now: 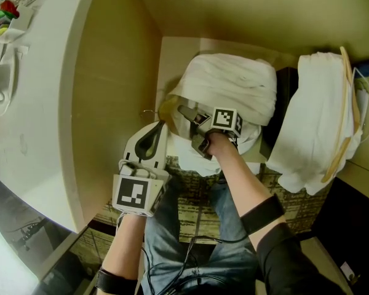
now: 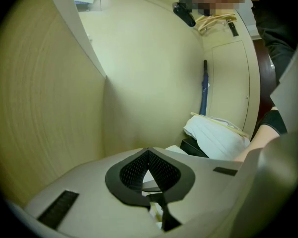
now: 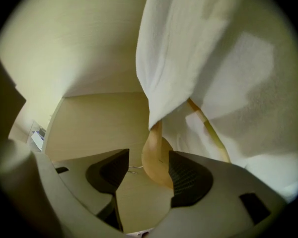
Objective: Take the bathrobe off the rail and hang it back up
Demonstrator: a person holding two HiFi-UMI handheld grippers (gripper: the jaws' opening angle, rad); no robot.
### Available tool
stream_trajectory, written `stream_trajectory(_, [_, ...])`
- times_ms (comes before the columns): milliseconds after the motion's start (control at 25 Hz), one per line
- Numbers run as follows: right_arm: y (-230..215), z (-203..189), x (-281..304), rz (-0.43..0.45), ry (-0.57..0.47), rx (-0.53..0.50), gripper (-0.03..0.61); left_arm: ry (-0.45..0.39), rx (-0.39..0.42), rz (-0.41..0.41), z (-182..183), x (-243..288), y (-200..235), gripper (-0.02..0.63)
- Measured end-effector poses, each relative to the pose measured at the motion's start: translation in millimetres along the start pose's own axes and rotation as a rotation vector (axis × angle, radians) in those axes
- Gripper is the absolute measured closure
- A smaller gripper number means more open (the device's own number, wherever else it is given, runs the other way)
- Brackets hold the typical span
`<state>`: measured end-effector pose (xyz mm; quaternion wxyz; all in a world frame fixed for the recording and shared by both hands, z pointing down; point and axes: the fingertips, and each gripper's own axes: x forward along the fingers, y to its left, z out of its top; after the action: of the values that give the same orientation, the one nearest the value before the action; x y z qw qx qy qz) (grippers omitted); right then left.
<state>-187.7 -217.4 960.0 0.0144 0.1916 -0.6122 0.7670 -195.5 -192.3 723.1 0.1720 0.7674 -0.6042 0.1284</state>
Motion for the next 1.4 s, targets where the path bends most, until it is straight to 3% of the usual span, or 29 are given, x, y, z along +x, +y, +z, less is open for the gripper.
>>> stream_trajectory(160, [-10,0,4,-0.03,0.024,-0.046,0.295,0.019,0.005,0.008,-12,-3,5,0.614])
stream_trajectory(280, [-8,-1,16,0.004,0.01,-0.007,0.295,0.033,0.017,0.014,-23,-2,11,0.614])
stream_trajectory(440, [-15,4,28,0.009,0.004,-0.04,0.295,0.04,0.001,0.004,-33,4,12,0.614])
stream_trajectory(600, [-18,8,44,0.069,-0.05,0.055,0.293,0.049,-0.004,0.0,-43,7,14,0.614])
stream_trajectory(840, [-8,15,64,0.088,-0.062,0.055,0.278,0.058,-0.022,-0.001,-56,8,19,0.614])
stream_trajectory(960, [-3,13,72,0.03,-0.04,0.012,0.278,0.059,-0.028,-0.007,-59,6,20,0.614])
stream_trajectory(1000, [-4,13,72,0.006,-0.037,0.006,0.294,0.059,-0.031,-0.009,-59,6,20,0.614])
stream_trajectory(1040, [-6,14,72,-0.007,-0.038,0.002,0.356,0.06,-0.034,-0.009,-60,5,20,0.614])
stream_trajectory(1400, [38,5,62,0.153,-0.062,0.005,0.376,0.064,-0.065,0.002,-55,-2,23,0.614])
